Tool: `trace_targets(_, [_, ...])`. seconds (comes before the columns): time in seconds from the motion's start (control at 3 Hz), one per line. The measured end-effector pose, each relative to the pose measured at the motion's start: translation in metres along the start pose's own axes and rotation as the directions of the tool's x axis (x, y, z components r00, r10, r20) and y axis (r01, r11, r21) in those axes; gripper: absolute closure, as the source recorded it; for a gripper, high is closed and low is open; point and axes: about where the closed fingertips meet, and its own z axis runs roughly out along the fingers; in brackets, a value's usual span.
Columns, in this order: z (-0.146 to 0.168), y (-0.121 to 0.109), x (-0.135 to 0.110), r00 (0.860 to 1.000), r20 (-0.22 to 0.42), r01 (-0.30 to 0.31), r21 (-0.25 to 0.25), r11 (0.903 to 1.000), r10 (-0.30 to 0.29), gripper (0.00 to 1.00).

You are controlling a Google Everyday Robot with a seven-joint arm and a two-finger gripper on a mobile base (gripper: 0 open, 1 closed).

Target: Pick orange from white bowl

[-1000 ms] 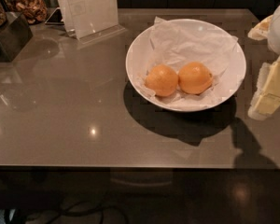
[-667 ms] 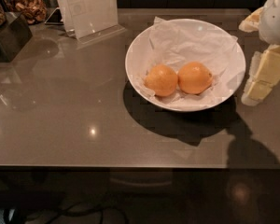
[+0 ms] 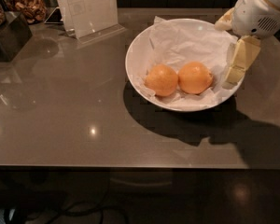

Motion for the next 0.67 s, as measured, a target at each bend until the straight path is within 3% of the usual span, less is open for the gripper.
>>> trace_targets(0.33, [0.0458, -0.0160, -0.0104, 1.000, 0.026, 0.012, -0.085, 0.9963, -0.009, 0.00])
trace_targets(0.67, [0.0476, -0.0179, -0.0115, 0.999, 0.032, 0.009, -0.078, 0.9969, -0.007, 0.00])
